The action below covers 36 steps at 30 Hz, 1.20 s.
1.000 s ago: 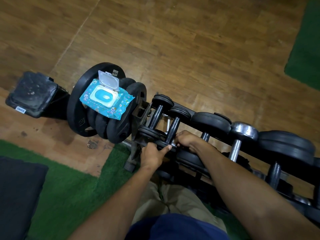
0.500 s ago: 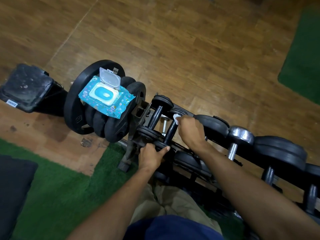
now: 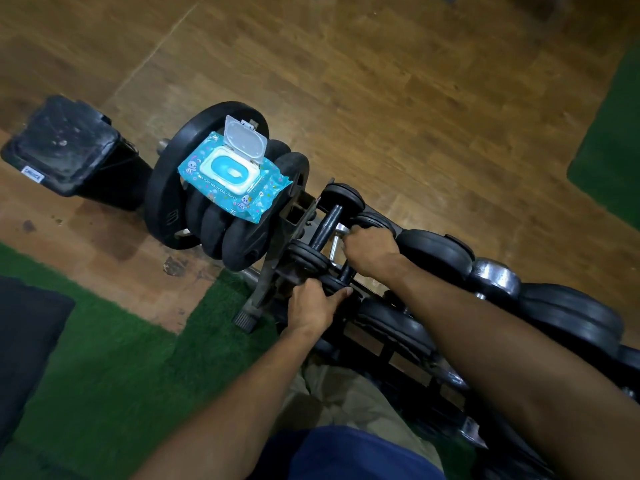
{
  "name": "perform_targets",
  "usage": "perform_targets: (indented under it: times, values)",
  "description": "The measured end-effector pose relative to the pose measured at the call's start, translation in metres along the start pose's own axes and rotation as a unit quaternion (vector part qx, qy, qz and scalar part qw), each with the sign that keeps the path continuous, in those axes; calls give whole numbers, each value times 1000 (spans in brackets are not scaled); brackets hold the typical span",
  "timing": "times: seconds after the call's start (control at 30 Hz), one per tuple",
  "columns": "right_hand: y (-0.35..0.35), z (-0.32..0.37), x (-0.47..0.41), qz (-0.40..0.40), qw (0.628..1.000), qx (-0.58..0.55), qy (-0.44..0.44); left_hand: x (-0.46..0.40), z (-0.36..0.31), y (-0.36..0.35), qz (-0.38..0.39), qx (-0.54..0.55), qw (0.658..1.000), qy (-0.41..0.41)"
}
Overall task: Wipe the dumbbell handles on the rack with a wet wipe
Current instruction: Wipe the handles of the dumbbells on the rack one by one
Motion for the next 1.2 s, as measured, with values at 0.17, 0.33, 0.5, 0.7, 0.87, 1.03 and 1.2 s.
perform_targets:
  times: [0.17,0.33,0.5,0.7,0.87,1.03,1.2]
  values:
    - [0,15,-19,177,981,-16,78,1,0,1,8,-11,1000,-1]
    - [-9,20,-23,211,970,-51,109,2,0,0,15,-11,1000,-4]
    - [-3,3,-10,173,963,-114,172,-1,3,-2,7,-10,1000,-8]
    - [-10,-13,24,81,957,-219,172,-5,5,-5,-6,-9,1000,-14]
    - [-45,-24,41,104,943,-310,67,-5,7,-4,-4,-24,999,-25]
    - [-76,-19,34,157,811,-552,-115,-8,11,-5,0,-30,999,-38]
    - [-85,-12,22,178,573,-767,-226,-9,8,-4,5,-45,998,-40]
Point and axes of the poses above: each hand's wrist, its own x-axis away from the middle knuckle, its own y-axis out of the back of the hand, z = x × y, the point moved 2 cm from there along -x, towards the middle knuckle, and after that the axes turned 5 degrees about z, right-handed, at the moved point
